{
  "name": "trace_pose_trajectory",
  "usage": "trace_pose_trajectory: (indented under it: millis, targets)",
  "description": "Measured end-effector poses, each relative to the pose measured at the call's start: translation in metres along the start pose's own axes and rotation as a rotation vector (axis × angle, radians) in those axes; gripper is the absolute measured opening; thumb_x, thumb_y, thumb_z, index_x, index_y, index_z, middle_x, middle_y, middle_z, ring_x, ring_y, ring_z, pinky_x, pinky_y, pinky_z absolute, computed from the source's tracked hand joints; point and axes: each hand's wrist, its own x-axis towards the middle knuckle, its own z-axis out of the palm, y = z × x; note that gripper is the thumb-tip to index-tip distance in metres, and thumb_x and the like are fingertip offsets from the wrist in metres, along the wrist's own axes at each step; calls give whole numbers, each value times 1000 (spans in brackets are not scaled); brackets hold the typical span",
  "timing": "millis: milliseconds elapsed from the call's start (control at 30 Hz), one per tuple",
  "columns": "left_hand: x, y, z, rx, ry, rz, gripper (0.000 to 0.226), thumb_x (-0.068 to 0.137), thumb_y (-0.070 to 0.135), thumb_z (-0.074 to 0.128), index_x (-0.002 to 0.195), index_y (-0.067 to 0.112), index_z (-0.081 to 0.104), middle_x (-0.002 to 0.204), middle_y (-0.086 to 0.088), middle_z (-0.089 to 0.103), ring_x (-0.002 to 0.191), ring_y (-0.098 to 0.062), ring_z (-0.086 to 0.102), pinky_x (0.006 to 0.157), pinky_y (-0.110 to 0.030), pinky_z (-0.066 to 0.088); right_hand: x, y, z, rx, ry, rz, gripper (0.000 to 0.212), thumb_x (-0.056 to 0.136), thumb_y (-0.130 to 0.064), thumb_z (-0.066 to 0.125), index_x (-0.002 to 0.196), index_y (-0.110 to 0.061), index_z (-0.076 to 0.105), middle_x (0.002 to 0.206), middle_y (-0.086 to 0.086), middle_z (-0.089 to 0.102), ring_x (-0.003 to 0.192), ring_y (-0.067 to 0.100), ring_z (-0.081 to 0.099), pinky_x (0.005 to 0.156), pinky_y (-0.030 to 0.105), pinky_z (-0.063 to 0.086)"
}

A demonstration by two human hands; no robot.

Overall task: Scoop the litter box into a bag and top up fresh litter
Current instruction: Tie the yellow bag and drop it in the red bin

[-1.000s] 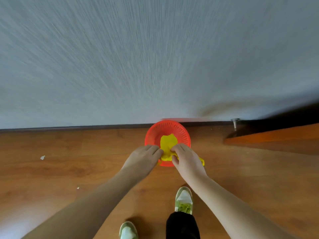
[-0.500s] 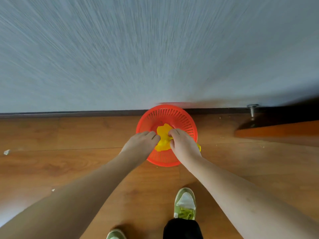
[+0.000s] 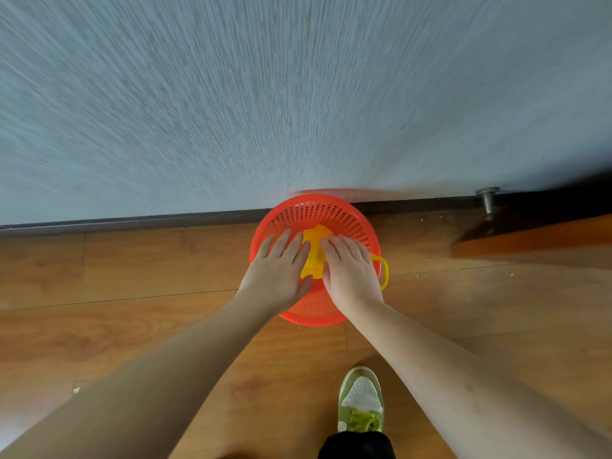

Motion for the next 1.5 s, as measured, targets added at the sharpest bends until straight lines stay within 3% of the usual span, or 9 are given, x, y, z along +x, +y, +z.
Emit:
trace_pose_trajectory:
  millis: [100,333,533,833,933,1133,1267,1500]
  targets:
    - [-6,1,-3,1,-21,-18,76,93,59,14,150,14,33,156,-10,32,147,-29,22,119,-52,18,-10,-8,-5,-39,-64,65,54,90,-27,58,140,-11,45,141,11,49,135,28,41,113,47,32]
    - [-35,11,-41,16,12,-2,73,95,57,18,151,12,31,157,-12,31,147,-30,21,119,-52,18,-31,-28,-48,-41,-61,72,51,93,-29,53,140,-13,45,138,9,52,131,27,45,114,45,31]
    - [-69,12,-114,44,-90,-46,72,95,57,31,151,13,25,156,-14,30,146,-38,18,118,-56,16,-46,-43,-108,-71,-153,169,48,95,-29,48,141,-14,43,139,9,50,132,28,41,113,46,30]
    - [-157,28,-252,38,-113,-125,73,95,62,24,153,18,20,158,-9,27,148,-33,16,117,-54,15,-86,-98,-248,-100,-133,149,52,99,-40,36,145,-16,36,144,10,45,135,28,40,113,45,31]
    - [-190,34,-303,5,-79,-174,71,96,63,22,152,19,21,159,-8,26,148,-31,15,118,-53,16,-103,-120,-298,-115,-100,131,53,98,-42,36,144,-16,38,144,10,47,134,29,42,112,45,33]
    - [-264,50,-402,-48,87,-254,72,92,62,19,146,17,36,149,-9,42,142,-32,31,113,-52,27,-142,-166,-397,-143,-56,114,55,98,-46,34,144,-16,40,145,9,46,134,28,42,113,45,32]
    - [-317,71,-473,-110,159,-299,70,93,62,19,149,20,28,153,-6,36,145,-30,26,116,-51,23,-170,-197,-465,-194,-19,94,57,97,-49,27,142,-19,42,144,8,48,134,27,42,112,45,31]
    - [-397,106,-576,-55,237,-254,74,91,66,9,151,25,22,160,-3,24,149,-28,13,119,-53,16,-225,-239,-573,-204,45,87,54,98,-45,37,144,-19,39,145,7,46,134,25,42,113,44,32]
